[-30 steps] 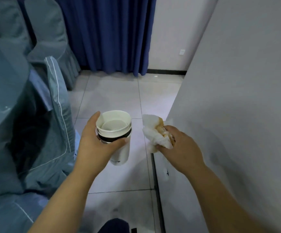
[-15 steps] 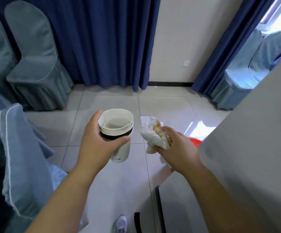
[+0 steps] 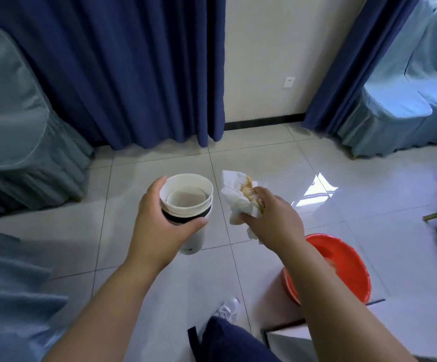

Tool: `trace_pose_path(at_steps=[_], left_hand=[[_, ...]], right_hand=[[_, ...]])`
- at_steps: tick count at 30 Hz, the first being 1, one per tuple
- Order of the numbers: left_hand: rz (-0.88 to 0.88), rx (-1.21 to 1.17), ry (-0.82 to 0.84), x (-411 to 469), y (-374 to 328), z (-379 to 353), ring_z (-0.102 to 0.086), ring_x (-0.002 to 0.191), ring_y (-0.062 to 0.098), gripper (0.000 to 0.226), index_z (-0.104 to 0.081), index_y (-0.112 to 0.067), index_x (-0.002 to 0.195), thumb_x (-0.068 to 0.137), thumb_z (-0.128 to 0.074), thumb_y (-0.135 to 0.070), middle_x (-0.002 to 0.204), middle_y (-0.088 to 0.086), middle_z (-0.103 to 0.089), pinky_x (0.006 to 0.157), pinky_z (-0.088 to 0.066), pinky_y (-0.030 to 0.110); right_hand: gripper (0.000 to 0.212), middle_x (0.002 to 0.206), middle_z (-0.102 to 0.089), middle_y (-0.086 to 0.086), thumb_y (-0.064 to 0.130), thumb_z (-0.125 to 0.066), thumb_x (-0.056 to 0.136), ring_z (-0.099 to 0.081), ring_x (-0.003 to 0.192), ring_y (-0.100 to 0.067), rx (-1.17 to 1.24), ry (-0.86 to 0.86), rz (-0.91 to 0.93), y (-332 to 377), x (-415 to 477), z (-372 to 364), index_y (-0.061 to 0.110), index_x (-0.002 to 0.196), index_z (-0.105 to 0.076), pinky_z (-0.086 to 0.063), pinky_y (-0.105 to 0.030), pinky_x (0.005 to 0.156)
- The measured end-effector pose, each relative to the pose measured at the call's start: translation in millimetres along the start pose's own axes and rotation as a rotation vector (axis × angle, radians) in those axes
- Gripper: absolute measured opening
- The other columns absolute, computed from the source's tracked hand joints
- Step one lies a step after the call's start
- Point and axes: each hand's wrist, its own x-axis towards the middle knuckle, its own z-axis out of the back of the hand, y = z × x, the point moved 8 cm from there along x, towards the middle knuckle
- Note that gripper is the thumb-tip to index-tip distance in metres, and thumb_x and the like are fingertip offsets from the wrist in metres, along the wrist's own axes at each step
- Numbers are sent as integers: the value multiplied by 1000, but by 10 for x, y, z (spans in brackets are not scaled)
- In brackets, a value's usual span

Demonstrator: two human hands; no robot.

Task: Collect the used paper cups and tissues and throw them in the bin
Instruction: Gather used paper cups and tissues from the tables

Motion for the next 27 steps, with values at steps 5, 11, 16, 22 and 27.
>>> trace_pose_path(at_steps=[5, 11, 16, 22, 27], left_hand=[[-2, 31, 89, 898, 10, -592, -49, 115, 8, 87, -35, -42, 122, 57, -90, -25, 119, -19, -48, 92, -43, 23], [49, 33, 252, 1592, 125, -1542, -46, 122, 12, 100, -32, -27, 139, 58, -90, -24, 134, -9, -43, 98, -41, 27], [27, 74, 549, 1848, 173, -2612, -48, 120, 14, 96, -35, -28, 135, 56, -90, -27, 131, -6, -46, 97, -44, 30], [-35, 187, 933, 1842, 141, -3863, -47, 117, 14, 97, -34, -29, 136, 56, -89, -29, 131, -4, -43, 98, -42, 31], [-110, 303, 1243, 1710, 185, -4710, -47, 111, 12, 93, -33, -31, 135, 58, -87, -34, 131, -5, -42, 93, -42, 29]], right_hand=[[49, 102, -58, -3, 50, -56, 82, -60, 87, -27, -22, -13, -93, -192, 966, 43, 32, 125, -43, -54, -40, 74], [52, 109, -59, -5, 47, -59, 85, -57, 99, -30, -80, -72, -273, -944, 1364, 201, 27, 130, -43, -48, -36, 76], [52, 112, -62, -3, 46, -57, 83, -60, 98, -29, -55, -139, -521, -1792, 1226, 311, 30, 129, -42, -52, -41, 76], [56, 119, -59, -1, 47, -55, 79, -58, 102, -27, 29, -197, -866, -2550, 929, 341, 33, 132, -42, -51, -45, 84], [51, 121, -59, 0, 43, -54, 85, -58, 101, -26, 167, -262, -1140, -2972, 618, 193, 30, 133, -42, -49, -34, 74]])
